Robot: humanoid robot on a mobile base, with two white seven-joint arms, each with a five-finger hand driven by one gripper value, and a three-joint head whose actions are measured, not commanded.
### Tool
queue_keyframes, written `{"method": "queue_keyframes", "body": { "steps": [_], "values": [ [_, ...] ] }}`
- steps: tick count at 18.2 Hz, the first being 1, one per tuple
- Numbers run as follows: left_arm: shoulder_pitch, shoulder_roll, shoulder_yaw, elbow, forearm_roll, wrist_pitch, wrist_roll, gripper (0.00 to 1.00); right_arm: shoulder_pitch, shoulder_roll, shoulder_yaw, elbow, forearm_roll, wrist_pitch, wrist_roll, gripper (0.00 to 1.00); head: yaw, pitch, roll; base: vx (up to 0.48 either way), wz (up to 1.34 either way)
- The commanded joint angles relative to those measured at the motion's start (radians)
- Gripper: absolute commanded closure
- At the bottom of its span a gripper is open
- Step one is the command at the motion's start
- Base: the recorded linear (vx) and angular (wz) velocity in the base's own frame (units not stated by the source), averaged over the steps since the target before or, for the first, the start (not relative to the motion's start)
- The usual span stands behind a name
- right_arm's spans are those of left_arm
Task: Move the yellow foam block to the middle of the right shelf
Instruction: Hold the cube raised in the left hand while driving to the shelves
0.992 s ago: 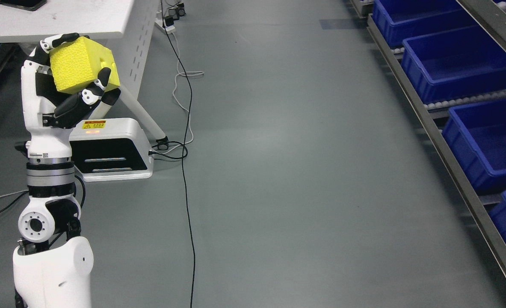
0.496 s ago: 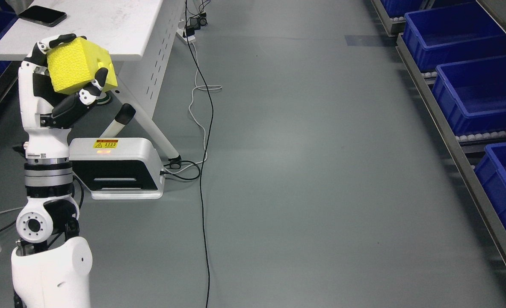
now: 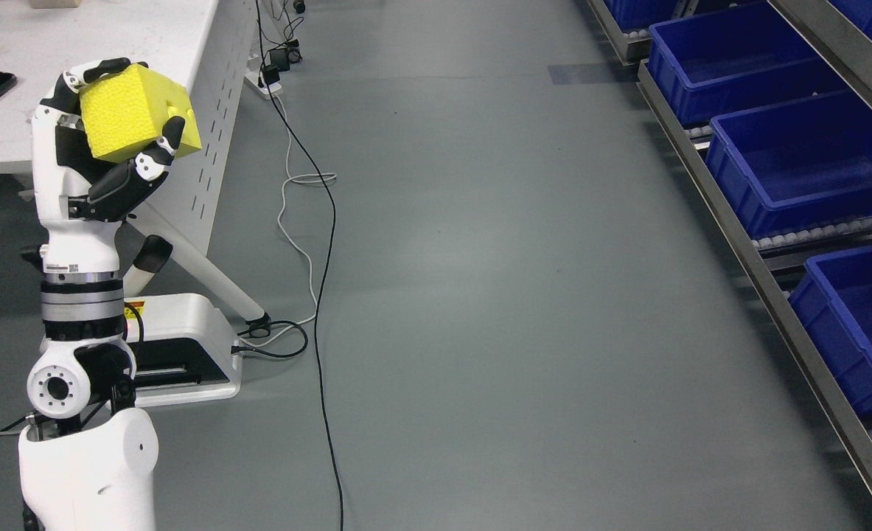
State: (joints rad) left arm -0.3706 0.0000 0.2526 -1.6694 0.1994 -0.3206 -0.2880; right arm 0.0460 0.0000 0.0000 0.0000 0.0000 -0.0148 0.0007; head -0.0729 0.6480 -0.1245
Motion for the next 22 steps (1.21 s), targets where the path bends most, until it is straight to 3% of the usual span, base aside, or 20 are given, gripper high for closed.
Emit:
{"method": "queue_keyframes", "body": {
  "steps": [1,22],
  "values": [
    [0.001,0.017,0.002,0.000,0.000,0.000,0.000,0.96,0.000,-0.017,-0.006,-0.017,0.003,-0.001,-0.001,0.00,0.0000,0.000,0.000,0.198,-0.20],
    [0.001,0.017,0.002,0.002,0.000,0.003,0.000,0.96,0.000,-0.017,-0.006,-0.017,0.002,-0.001,-0.001,0.00,0.0001,0.000,0.000,0.224,-0.15]
  ]
}}
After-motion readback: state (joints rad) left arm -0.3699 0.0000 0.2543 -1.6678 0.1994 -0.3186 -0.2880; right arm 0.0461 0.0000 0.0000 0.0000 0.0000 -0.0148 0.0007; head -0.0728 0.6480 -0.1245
